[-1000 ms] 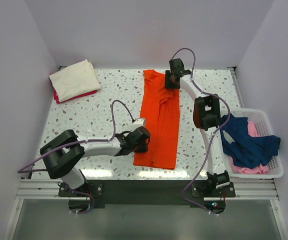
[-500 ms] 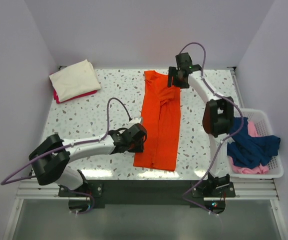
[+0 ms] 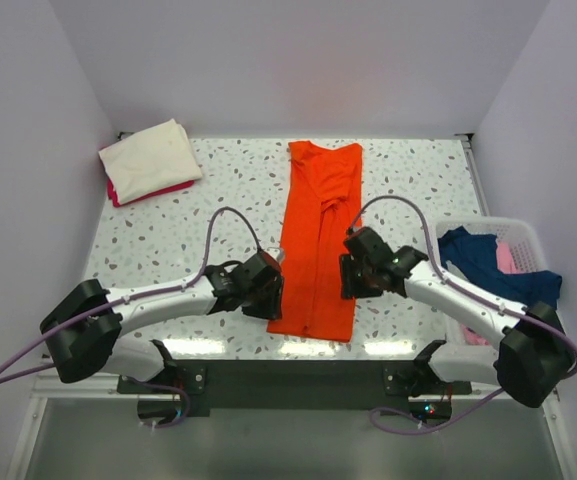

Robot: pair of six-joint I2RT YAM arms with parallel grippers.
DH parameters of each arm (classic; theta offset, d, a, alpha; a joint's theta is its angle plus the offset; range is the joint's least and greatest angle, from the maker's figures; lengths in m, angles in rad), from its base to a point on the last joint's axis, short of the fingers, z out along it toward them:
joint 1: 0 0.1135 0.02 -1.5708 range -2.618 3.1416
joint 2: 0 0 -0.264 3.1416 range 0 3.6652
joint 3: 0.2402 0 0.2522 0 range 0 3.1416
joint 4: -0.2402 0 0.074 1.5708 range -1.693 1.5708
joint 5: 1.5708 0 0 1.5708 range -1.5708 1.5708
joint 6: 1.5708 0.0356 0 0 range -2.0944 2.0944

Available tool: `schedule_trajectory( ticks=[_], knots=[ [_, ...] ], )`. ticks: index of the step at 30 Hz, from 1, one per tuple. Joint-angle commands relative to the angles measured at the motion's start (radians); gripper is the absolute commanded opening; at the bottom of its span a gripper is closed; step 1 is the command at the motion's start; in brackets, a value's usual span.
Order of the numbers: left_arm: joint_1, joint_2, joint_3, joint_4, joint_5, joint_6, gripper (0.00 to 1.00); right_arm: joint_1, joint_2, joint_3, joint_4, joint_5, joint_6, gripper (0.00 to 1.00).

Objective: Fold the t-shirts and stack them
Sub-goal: Fold the tshirt

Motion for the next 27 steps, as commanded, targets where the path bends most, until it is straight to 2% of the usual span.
schedule_trajectory(
  ticks=[1,7,17,27],
  knots=[
    [0.001,-0.014,-0.004,-0.027,0.049,0.058,0.46,0.092,-0.084,-0.092,-0.03,-0.009,0.124,0.44],
    [0.001,0.005,0.007,-0.055,0.002,0.081,0.43,0.189,-0.086,-0.112,-0.056,-0.013,0.138,0.43],
    [-0.001,0.039,0.008,-0.043,-0.008,0.087,0.4,0.338,-0.06,-0.113,-0.078,0.065,0.194,0.43],
    [-0.004,0.055,0.034,-0.026,-0.005,0.107,0.4,0.402,0.001,-0.141,-0.046,0.116,0.231,0.43]
  ],
)
